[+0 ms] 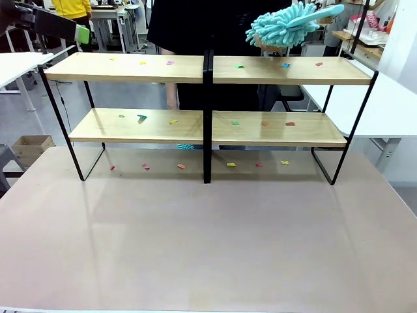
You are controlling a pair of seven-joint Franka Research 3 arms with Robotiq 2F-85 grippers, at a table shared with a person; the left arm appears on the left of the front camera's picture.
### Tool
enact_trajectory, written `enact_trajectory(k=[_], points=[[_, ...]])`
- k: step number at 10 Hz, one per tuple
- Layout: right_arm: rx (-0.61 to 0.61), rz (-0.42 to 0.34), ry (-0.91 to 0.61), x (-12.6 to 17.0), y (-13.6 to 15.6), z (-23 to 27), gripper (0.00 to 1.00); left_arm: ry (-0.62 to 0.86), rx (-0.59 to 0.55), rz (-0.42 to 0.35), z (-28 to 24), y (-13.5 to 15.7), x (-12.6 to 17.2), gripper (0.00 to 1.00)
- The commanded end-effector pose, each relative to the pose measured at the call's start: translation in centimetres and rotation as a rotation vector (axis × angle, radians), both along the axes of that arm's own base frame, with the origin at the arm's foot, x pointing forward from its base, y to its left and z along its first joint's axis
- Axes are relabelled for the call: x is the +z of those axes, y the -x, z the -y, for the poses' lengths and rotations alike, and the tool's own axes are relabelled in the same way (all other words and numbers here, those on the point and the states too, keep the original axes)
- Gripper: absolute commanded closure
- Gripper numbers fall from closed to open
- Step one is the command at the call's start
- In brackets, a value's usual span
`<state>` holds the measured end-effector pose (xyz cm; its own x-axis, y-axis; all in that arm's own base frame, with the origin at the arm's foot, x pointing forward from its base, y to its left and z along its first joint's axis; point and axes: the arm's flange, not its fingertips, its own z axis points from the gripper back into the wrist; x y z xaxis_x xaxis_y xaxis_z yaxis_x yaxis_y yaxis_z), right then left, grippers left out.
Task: Clean the shelves.
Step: Pick up the Duster when the human hands it over.
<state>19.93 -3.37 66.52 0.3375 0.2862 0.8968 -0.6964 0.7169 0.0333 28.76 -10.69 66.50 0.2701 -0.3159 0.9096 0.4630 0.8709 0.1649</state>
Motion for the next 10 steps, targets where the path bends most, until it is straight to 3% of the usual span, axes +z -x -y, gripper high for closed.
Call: enact_trajectory(k=[1,5,8,10], points=[[0.002,0.001,0.000,0.0,0.0,0.0,0.00,0.000,0.000,0.000,0.0,0.0,0.0,0.00],[0.002,0.001,0.000,0.0,0.0,0.0,0.00,0.006,-0.061,0.018,-4.3,2.6,-1.9,0.00],[0.002,0.001,0.000,0.0,0.0,0.0,0.00,-0.016,-0.103,-0.053,-4.6,4.0,-4.4,0.00],[0.002,0.001,0.000,0.0,0.0,0.0,0.00,-0.008,-0.127,-0.058,-6.4,4.5,-5.4,0.00]])
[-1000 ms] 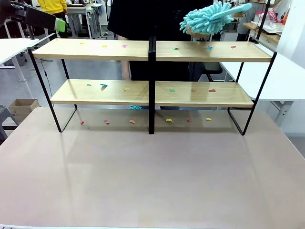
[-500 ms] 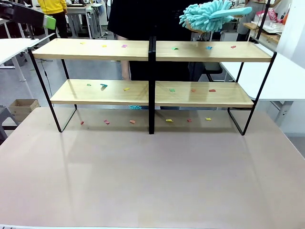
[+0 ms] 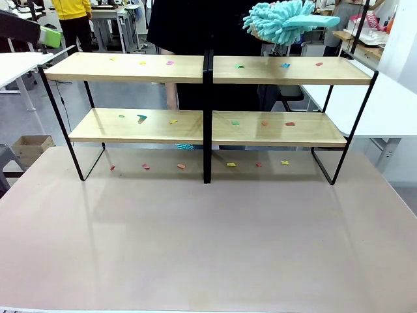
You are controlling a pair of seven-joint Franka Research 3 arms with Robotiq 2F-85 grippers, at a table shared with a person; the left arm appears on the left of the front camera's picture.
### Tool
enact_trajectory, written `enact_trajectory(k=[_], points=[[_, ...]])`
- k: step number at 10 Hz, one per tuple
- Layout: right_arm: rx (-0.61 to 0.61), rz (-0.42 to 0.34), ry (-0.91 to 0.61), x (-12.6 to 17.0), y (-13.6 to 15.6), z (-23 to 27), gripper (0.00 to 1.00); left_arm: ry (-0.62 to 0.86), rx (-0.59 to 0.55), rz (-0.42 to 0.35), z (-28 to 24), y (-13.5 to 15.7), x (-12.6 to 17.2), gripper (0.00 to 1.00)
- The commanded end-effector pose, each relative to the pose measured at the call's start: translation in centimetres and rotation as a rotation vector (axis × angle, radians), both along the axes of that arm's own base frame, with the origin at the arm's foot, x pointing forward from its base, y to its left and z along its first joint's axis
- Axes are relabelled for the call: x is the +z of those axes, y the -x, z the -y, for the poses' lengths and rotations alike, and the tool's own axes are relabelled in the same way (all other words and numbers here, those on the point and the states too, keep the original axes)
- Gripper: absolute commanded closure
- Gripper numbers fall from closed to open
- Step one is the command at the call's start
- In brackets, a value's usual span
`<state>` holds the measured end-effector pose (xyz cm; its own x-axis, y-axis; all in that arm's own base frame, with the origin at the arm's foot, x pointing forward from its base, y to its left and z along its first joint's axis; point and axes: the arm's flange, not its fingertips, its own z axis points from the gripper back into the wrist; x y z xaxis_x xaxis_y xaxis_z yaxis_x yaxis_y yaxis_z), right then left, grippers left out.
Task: Clean the shelves.
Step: Pick up the Duster when the human hands it over.
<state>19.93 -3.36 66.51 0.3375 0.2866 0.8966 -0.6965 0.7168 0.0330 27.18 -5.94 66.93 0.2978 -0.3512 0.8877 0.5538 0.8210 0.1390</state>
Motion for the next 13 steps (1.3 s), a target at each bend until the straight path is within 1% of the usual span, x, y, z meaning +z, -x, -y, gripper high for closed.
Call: enact_trajectory(k=[1,3,4,5,13], points=[[0.002,0.001,0.000,0.0,0.0,0.0,0.00,-0.006,-0.047,-0.002,-1.5,2.9,-6.4,0.00],[0.002,0.001,0.000,0.0,0.0,0.0,0.00,-0.011,-0.038,-0.035,0.4,2.5,-7.1,0.00],[0.002,0.001,0.000,0.0,0.0,0.0,0.00,-0.019,0.003,-0.032,0.7,2.4,-7.2,0.00],[0.002,0.001,0.000,0.0,0.0,0.0,0.00,-0.015,-0.019,-0.032,-0.3,-0.3,-0.6,0.00],[0.002,0.001,0.000,0.0,0.0,0.0,0.00,-0.015,-0.019,-0.032,-0.3,-0.3,-0.6,0.00]])
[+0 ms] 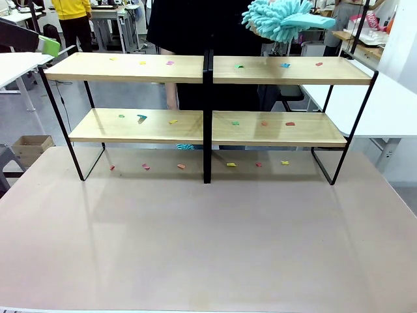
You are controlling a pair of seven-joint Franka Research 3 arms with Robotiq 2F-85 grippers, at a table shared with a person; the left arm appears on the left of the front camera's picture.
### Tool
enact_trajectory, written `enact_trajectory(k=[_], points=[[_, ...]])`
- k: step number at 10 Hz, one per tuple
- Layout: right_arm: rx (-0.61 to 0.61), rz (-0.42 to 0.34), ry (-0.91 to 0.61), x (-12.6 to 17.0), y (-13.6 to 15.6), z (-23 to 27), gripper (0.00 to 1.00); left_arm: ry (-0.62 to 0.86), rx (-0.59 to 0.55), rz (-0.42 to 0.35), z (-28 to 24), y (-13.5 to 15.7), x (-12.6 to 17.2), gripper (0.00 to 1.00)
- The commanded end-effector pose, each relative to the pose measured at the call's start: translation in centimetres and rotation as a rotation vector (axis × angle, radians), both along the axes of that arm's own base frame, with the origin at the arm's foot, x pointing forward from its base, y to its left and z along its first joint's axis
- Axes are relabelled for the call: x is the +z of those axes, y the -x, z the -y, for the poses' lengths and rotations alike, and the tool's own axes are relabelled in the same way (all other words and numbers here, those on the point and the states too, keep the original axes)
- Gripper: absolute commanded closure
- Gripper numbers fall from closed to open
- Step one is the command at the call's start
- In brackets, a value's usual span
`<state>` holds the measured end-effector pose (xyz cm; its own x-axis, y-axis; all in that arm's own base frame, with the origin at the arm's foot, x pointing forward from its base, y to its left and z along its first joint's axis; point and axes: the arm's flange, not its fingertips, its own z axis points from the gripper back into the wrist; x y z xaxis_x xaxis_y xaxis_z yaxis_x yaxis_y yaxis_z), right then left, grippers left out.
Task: Clean the shelves.
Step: Pick up the Duster when the human hands it over.
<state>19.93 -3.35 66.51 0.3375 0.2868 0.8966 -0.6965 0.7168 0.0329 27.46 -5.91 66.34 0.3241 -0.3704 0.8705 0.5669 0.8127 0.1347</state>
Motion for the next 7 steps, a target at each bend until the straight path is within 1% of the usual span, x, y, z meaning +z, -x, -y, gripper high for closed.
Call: enact_trajectory(k=[1,2,3,4,5,6,7], points=[[0.002,0.001,-0.001,0.0,0.0,0.0,0.00,0.003,-0.009,0.003,-0.3,0.0,0.0,0.00],[0.000,0.000,0.000,0.0,0.0,0.0,0.00,0.003,-0.009,0.003,-0.3,0.0,0.0,0.00],[0.124,-0.101,-0.304,2.0,-2.9,0.0,0.00,0.003,-0.009,0.003,-0.3,0.0,0.0,0.00],[0.020,-0.396,-0.647,4.2,-7.4,-2.2,0.00,0.003,-0.009,0.003,-0.3,0.0,0.0,0.00],[-0.022,-0.573,-0.792,5.3,-10.2,-4.5,0.00,0.003,-0.009,0.003,-0.3,0.0,0.0,0.00],[0.004,-0.674,-0.832,5.7,-11.3,-6.3,0.00,0.003,-0.009,0.003,-0.3,0.0,0.0,0.00],[-0.387,-0.277,-0.384,6.0,-9.6,-6.4,0.00,0.003,-0.009,0.003,-0.3,0.0,0.0,0.00]])
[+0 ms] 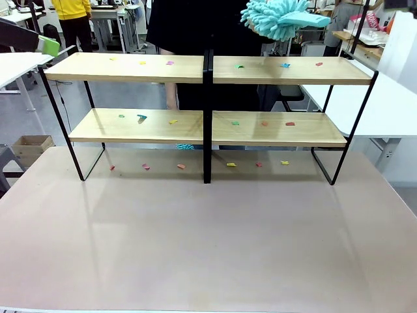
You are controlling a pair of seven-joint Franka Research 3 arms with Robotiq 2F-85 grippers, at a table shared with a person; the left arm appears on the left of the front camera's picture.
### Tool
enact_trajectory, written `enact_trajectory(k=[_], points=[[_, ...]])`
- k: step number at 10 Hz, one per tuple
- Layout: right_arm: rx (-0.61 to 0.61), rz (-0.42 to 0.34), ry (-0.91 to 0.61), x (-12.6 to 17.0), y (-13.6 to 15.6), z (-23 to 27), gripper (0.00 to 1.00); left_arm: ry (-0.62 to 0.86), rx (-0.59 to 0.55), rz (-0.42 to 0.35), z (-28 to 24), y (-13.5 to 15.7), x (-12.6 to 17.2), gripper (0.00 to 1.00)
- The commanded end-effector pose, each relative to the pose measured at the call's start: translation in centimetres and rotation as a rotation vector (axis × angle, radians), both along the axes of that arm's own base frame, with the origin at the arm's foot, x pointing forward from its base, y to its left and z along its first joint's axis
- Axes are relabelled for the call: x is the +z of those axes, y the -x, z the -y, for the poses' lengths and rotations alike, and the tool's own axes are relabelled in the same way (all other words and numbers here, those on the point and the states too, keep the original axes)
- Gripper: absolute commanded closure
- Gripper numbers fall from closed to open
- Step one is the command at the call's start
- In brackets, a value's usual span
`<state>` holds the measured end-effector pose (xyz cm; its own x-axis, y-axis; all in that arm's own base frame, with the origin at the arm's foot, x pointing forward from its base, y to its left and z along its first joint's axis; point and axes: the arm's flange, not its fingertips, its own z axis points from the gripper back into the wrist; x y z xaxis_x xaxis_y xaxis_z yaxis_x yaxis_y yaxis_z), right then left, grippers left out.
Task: Clean the shelves.
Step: Pick up the Duster when the human hands it over.
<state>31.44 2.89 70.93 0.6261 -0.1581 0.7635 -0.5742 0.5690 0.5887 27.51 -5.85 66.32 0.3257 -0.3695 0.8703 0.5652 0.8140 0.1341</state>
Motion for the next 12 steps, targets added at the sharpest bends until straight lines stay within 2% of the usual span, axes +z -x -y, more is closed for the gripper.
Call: enact_trajectory(k=[1,2,3,4,5,6,8,10,12], points=[[0.124,0.039,-0.009,-0.9,2.6,1.5,0.00,0.003,-0.011,0.003,-0.2,0.1,0.0,0.00],[0.000,0.000,0.000,0.0,0.0,0.0,0.00,0.003,-0.011,0.003,-0.2,0.1,0.0,0.00],[0.101,-0.113,-0.033,0.3,-1.5,-1.3,0.00,0.003,-0.011,0.003,-0.2,0.1,0.0,0.00],[0.135,-0.234,0.008,0.1,-3.3,-2.4,0.00,0.003,-0.011,0.003,-0.2,0.1,0.0,0.00],[0.145,-0.316,-0.029,-0.3,-5.0,-3.0,0.00,0.003,-0.011,0.003,-0.2,0.1,0.0,0.00],[0.167,-0.370,-0.072,-0.4,-6.4,-3.9,0.00,0.003,-0.011,0.003,-0.2,0.1,0.0,0.00],[0.151,-0.468,-0.064,-1.2,-8.9,-6.7,0.00,0.003,-0.011,0.003,-0.2,0.1,0.0,0.00],[0.089,-0.544,-0.132,-1.8,-11.3,-9.0,0.00,0.003,-0.011,0.003,-0.2,0.1,0.0,0.00],[-0.027,-0.579,-0.173,-1.9,-12.5,-9.8,0.00,0.003,-0.011,0.003,-0.2,0.1,0.0,0.00]])
